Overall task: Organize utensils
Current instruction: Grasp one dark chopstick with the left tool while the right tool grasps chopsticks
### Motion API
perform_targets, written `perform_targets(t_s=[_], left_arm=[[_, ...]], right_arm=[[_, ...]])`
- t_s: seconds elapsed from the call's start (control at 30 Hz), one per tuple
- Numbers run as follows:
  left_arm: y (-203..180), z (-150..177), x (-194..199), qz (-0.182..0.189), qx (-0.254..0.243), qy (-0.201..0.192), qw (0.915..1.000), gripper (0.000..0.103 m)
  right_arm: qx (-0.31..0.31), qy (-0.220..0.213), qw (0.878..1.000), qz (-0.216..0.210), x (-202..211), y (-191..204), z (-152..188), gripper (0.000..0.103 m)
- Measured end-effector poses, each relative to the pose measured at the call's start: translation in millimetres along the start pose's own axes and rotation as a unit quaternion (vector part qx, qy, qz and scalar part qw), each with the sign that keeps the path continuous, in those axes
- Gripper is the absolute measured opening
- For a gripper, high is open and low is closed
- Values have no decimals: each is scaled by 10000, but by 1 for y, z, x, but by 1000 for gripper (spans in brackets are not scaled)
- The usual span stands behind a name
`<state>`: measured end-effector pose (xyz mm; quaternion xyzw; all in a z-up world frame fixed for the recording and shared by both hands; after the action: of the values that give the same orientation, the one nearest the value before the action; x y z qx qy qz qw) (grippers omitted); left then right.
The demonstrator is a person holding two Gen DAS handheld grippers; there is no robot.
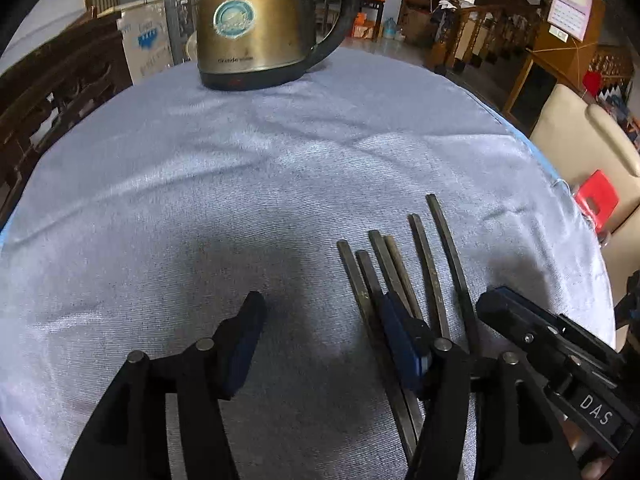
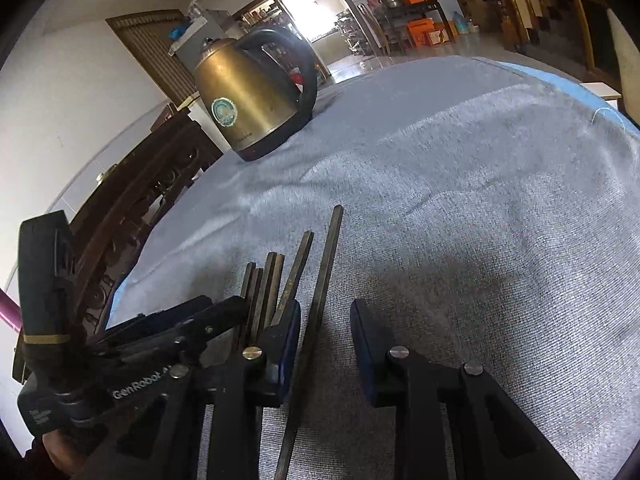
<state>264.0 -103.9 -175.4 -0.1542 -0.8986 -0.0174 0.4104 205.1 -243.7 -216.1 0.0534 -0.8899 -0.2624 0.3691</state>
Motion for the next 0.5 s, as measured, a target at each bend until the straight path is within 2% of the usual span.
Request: perform_targets(t_s=[0.17, 0.27, 0.5], left_arm=[[9, -1, 0, -231, -260, 319, 9989, 66], [15, -1, 4, -236, -136, 523, 9983, 64], [16, -1, 2, -423, -37, 624, 9971, 64]], right_arm=[[-144, -62, 9999, -6, 3, -6, -1, 28], [-181, -85, 9998, -1, 3, -8, -1, 28], [-228, -114, 9997, -45, 5, -10, -1, 31]])
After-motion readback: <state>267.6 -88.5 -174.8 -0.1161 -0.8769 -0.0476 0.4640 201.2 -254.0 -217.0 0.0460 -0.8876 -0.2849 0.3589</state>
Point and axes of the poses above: each gripper's, at about its wrist camera, not at the fingertips, and x roughly against the way its jaws point, y to its left, z to its underside, the point moved 3 cm from there along -x, roughly the way its jaws point, and after that the axes turned 10 degrees about -y, right-handed, at the moved point
